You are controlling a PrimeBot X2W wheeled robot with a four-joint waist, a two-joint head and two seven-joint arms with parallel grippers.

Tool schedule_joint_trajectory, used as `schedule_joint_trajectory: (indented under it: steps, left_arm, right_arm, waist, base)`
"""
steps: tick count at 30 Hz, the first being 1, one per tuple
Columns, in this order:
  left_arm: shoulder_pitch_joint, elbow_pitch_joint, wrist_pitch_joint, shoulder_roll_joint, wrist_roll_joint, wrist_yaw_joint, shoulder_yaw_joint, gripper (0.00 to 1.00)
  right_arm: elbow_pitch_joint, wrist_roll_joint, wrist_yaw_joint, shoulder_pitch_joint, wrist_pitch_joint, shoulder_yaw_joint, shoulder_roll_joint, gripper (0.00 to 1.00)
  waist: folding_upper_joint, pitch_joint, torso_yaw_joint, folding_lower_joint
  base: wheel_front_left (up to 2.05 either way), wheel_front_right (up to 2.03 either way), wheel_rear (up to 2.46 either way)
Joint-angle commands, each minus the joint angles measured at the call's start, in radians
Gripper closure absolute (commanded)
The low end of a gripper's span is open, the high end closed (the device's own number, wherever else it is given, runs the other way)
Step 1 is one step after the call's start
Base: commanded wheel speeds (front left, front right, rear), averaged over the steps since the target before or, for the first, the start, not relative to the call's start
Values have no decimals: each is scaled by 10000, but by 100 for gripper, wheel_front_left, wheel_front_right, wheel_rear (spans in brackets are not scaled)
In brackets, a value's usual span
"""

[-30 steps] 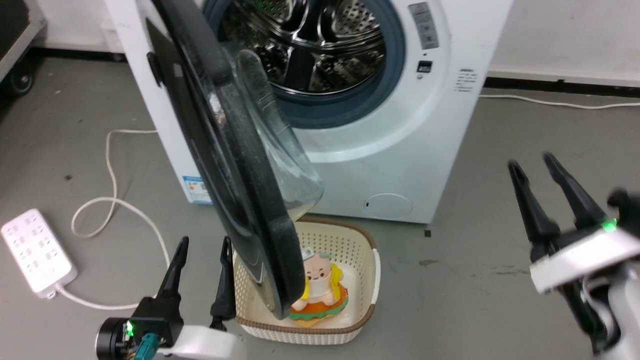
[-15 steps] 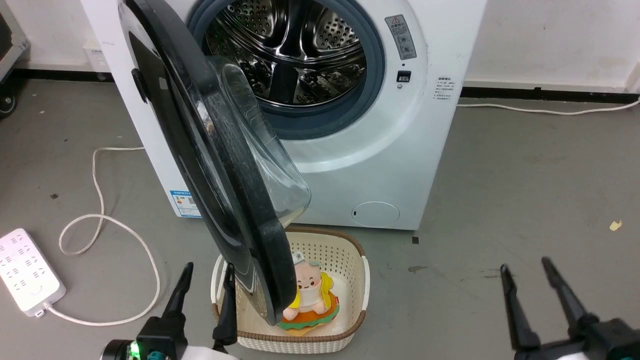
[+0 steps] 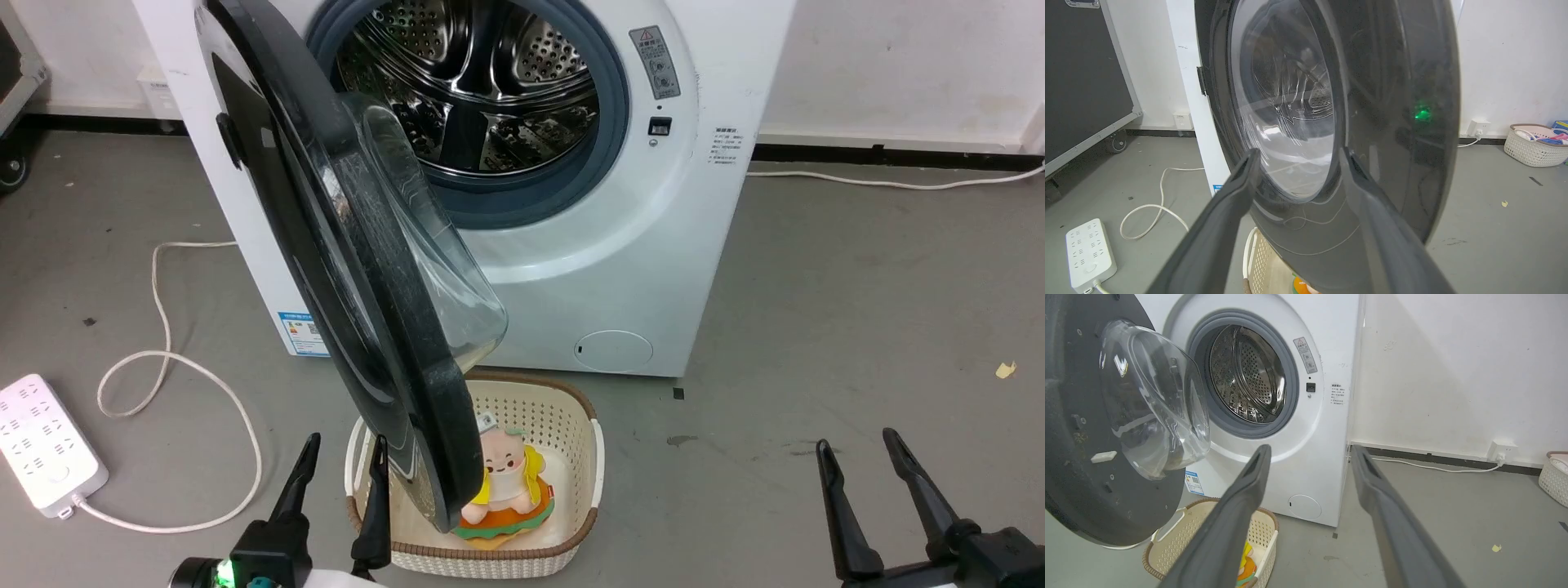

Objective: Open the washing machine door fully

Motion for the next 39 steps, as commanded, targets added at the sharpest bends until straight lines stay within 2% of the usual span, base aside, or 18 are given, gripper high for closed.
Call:
schedule_joint_trajectory:
  steps: [1,2,3,7,14,19,23,26,30,39]
  left_arm:
    - [23,26,-55,-46,46,-32,32,18]
    - [13,17,-55,-50,52,-37,29,98]
    - [4,8,-55,-53,49,-44,33,100]
    - [-76,-337,-55,-72,-1,-22,145,100]
    - [-895,-2833,-55,-134,-361,413,1003,100]
    - [-1963,-3955,-55,-128,-294,369,1475,100]
    - [-2586,-4342,-55,-99,-274,338,1464,100]
    - [-3120,-4615,51,-37,-174,280,1289,100]
    - [-3546,-4781,695,39,-85,49,785,100]
    - [-2899,-4278,2950,-65,-51,-326,-1501,100]
  right_arm:
    - [32,52,8,85,-77,11,61,0]
    - [42,75,8,73,-79,18,62,0]
    - [51,97,8,60,-81,25,62,0]
    - [68,188,8,0,-89,18,63,0]
    - [30,245,8,-68,-98,-53,63,0]
    - [27,252,8,-109,-102,-81,63,0]
    - [58,276,8,-142,-103,-58,64,0]
    - [105,309,8,-164,-105,-35,64,0]
    - [159,330,8,-170,-107,-18,64,0]
    - [285,466,8,-182,-111,-56,64,0]
  waist:
    - [0,8,-1,0]
    - [0,12,-1,0]
    - [0,18,-4,0]
    - [0,42,-14,0]
    - [0,86,0,0]
    - [0,80,-31,0]
    - [0,78,-73,0]
    - [0,95,-131,0]
    - [0,103,-210,0]
    - [0,207,-247,0]
  base:
    - [0,0,0]
    - [0,0,0]
    - [0,0,0]
    - [0,0,0]
    - [0,0,0]
    - [0,0,0]
    - [0,0,0]
    - [0,0,0]
    - [0,0,0]
    - [0,0,0]
